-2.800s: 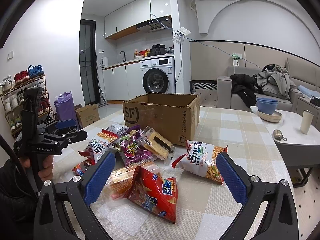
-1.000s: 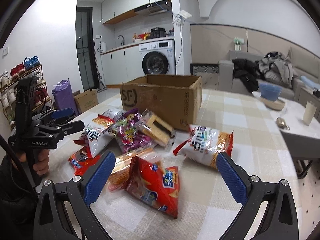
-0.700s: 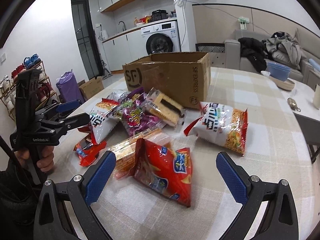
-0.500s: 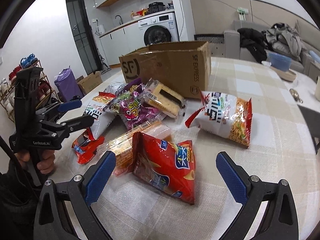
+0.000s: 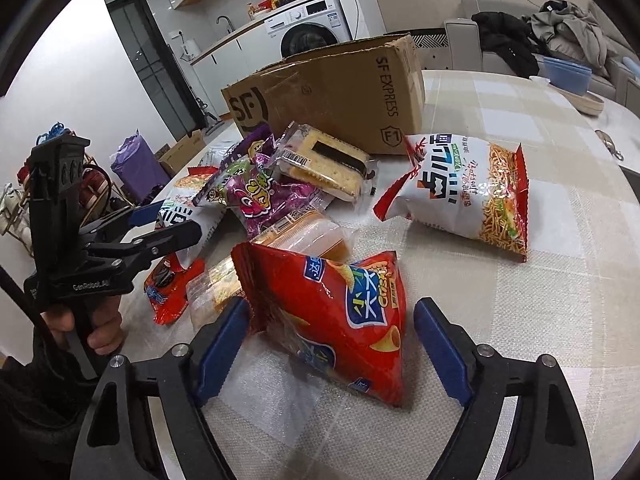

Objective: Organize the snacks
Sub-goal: 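Grasp the red chip bag with the right gripper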

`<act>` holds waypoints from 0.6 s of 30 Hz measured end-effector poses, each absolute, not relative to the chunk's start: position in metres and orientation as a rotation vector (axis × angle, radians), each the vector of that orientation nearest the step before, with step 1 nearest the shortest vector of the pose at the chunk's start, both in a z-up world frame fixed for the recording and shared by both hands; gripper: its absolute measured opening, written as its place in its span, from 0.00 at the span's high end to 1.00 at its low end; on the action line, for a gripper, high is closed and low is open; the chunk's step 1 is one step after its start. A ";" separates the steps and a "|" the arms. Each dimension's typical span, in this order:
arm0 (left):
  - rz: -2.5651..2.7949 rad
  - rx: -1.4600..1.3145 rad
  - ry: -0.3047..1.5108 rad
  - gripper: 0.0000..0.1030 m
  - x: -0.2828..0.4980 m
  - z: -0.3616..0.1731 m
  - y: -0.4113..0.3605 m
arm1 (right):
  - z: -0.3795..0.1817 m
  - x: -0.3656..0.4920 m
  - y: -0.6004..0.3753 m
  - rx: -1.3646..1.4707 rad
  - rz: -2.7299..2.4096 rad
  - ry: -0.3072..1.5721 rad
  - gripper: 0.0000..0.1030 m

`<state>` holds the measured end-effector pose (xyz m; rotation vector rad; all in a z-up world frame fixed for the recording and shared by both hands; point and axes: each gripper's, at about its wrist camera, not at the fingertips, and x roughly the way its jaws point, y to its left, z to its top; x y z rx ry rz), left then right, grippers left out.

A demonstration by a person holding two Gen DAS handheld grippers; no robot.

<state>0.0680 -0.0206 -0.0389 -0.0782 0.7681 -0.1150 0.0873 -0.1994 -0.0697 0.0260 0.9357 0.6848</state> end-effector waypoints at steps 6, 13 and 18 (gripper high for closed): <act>-0.128 -0.077 0.758 0.38 0.068 -0.039 -0.024 | -0.070 0.088 -0.198 0.036 0.696 0.941 0.22; -0.126 -0.087 0.746 0.54 0.062 -0.036 -0.021 | -0.070 0.087 -0.200 0.043 0.697 0.928 0.47; -0.126 -0.094 0.730 0.55 0.056 -0.034 -0.018 | -0.067 0.084 -0.202 0.041 0.712 0.902 0.53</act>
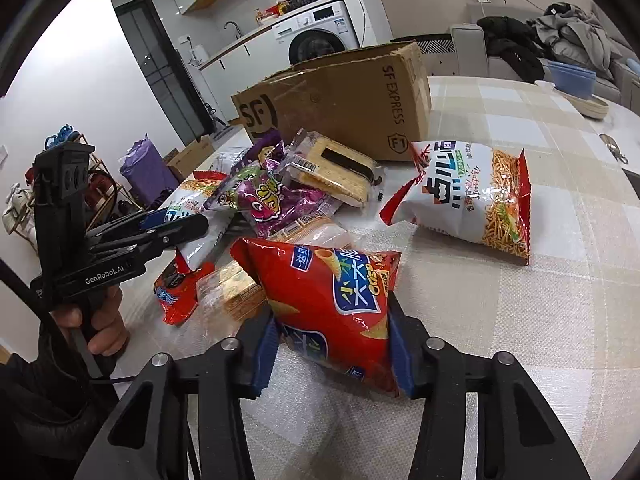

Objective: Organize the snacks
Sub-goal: 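Grasp the red chip bag with the right gripper, then drop the red chip bag into the box while the left drops a white bag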

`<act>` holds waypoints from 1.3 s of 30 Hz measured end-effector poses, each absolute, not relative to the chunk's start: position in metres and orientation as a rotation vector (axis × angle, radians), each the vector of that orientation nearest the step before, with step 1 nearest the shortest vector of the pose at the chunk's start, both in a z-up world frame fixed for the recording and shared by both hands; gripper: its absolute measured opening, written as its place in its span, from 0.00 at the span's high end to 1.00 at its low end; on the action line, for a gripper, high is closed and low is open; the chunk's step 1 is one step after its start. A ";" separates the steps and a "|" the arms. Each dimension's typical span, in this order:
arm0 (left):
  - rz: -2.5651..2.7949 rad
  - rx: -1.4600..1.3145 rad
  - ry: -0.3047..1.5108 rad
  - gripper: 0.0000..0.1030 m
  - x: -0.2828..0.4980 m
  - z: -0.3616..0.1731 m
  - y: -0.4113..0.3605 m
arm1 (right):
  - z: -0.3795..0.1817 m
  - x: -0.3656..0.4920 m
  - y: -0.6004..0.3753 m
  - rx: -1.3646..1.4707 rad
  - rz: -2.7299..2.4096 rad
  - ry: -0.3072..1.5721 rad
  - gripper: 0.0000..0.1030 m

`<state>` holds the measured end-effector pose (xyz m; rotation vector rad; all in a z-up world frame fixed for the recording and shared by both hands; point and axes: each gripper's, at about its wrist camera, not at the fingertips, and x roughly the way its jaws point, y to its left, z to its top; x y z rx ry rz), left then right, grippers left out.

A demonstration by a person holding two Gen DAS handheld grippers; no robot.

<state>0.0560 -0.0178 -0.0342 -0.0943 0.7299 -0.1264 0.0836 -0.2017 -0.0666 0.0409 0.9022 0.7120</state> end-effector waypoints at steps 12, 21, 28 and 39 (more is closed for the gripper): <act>-0.119 -0.093 0.650 0.55 0.033 -0.020 -0.013 | -0.041 0.072 -0.219 0.089 0.718 0.771 0.53; -0.113 -0.126 0.597 0.55 0.026 0.000 -0.006 | -0.013 0.064 -0.225 0.116 0.703 0.613 0.53; -0.106 -0.135 0.556 0.55 0.027 0.020 -0.002 | 0.009 0.071 -0.223 0.136 0.697 0.533 0.53; -0.088 -0.149 0.508 0.55 0.041 0.048 0.001 | 0.032 0.089 -0.216 0.152 0.675 0.465 0.53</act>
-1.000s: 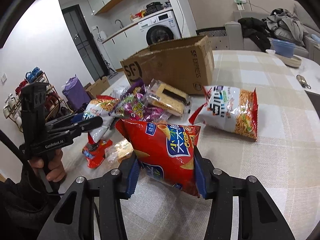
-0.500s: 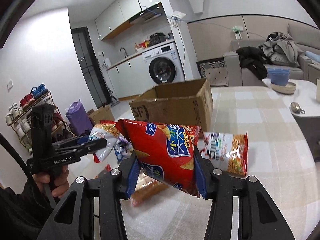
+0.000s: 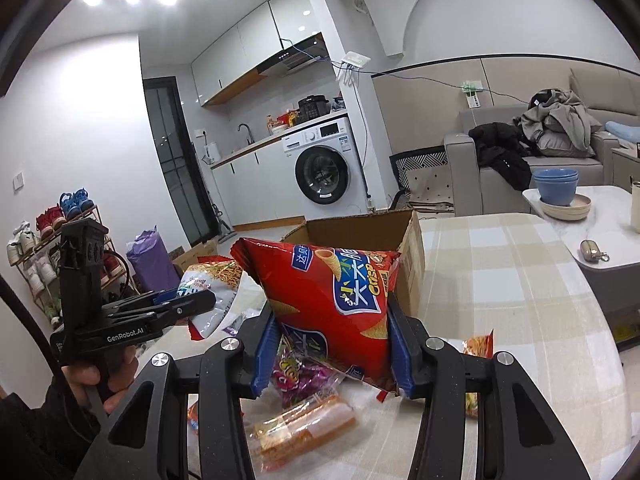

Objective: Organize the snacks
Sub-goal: 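Drop the red chip bag into the box while the left drops a white bag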

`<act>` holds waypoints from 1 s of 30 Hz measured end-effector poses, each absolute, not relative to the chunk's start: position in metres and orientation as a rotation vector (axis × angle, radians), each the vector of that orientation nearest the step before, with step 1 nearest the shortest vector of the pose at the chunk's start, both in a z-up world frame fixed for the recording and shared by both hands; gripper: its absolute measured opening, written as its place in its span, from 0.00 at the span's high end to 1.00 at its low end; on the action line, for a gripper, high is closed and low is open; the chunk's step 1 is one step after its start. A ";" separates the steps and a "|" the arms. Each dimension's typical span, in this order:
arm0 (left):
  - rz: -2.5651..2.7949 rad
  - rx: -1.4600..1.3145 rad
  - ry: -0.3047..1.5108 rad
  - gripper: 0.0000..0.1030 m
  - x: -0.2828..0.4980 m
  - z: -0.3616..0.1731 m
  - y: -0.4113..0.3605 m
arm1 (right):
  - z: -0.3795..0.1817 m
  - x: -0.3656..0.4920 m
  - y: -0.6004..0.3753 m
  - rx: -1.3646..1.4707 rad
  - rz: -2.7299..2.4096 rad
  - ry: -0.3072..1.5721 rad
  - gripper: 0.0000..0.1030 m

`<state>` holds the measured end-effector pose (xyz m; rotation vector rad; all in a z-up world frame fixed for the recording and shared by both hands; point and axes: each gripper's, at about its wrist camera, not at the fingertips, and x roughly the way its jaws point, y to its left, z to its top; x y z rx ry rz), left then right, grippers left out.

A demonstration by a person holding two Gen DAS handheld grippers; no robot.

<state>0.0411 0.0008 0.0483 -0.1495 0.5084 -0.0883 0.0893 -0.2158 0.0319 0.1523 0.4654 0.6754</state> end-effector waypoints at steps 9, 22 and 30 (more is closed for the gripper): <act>-0.089 -0.146 0.468 0.55 0.060 0.079 -0.005 | 0.050 0.107 -0.212 0.139 0.659 0.442 0.53; -0.084 -0.145 0.451 0.55 0.111 0.112 -0.016 | 0.059 0.144 -0.189 0.123 0.667 0.435 0.53; -0.078 -0.138 0.473 0.55 0.151 0.102 -0.015 | 0.059 0.165 -0.177 0.113 0.666 0.434 0.53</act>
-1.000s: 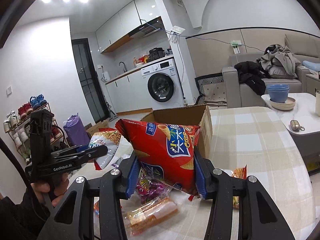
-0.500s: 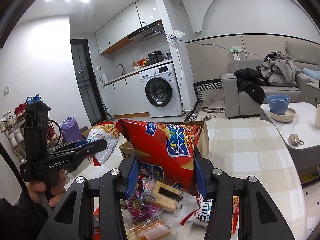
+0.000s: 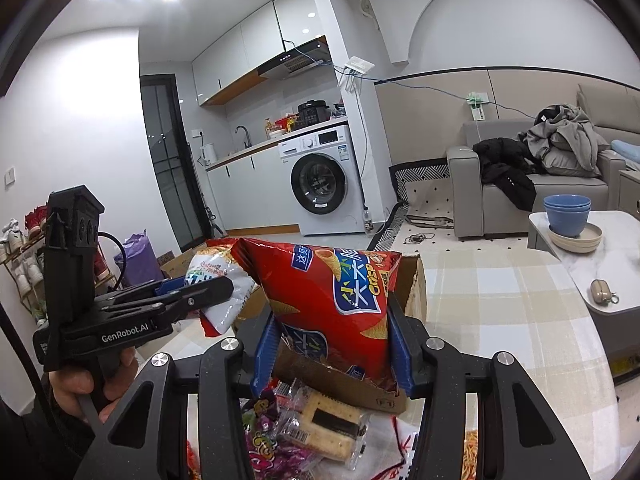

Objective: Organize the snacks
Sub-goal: 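Drop the red chip bag into the box while the left drops a white bag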

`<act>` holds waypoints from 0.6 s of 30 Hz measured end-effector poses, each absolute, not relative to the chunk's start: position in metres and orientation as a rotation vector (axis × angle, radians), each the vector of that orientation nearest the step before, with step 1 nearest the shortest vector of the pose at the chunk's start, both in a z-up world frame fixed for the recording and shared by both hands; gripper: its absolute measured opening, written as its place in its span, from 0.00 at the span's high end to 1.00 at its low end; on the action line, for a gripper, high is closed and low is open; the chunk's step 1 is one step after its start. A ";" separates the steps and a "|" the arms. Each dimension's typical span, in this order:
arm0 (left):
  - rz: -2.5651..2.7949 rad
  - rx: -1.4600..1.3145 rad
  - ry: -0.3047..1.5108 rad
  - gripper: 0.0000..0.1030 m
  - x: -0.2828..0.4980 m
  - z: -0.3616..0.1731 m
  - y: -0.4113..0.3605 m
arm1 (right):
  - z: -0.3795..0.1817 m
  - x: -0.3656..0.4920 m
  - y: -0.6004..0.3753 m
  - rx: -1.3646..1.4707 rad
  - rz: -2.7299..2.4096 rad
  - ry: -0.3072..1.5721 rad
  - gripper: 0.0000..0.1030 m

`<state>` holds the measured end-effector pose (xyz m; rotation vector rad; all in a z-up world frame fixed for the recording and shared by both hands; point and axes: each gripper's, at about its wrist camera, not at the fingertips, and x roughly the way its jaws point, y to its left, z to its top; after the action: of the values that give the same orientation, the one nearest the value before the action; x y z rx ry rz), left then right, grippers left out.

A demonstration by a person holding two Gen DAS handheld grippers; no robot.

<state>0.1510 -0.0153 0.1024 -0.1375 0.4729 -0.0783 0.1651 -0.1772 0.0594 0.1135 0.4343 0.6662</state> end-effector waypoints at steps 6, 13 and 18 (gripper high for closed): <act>-0.074 -0.115 0.502 0.55 0.179 0.091 -0.018 | 0.058 0.178 -0.171 0.111 0.665 0.434 0.53; -0.066 -0.101 0.524 0.55 0.198 0.078 -0.020 | 0.049 0.188 -0.164 0.096 0.659 0.451 0.53; -0.069 -0.097 0.526 0.55 0.202 0.074 -0.023 | 0.045 0.199 -0.160 0.096 0.647 0.464 0.53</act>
<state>0.2022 -0.0225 0.0744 -0.0970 0.5256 -0.0689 0.1988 -0.1604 0.0448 0.0963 0.4644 0.6473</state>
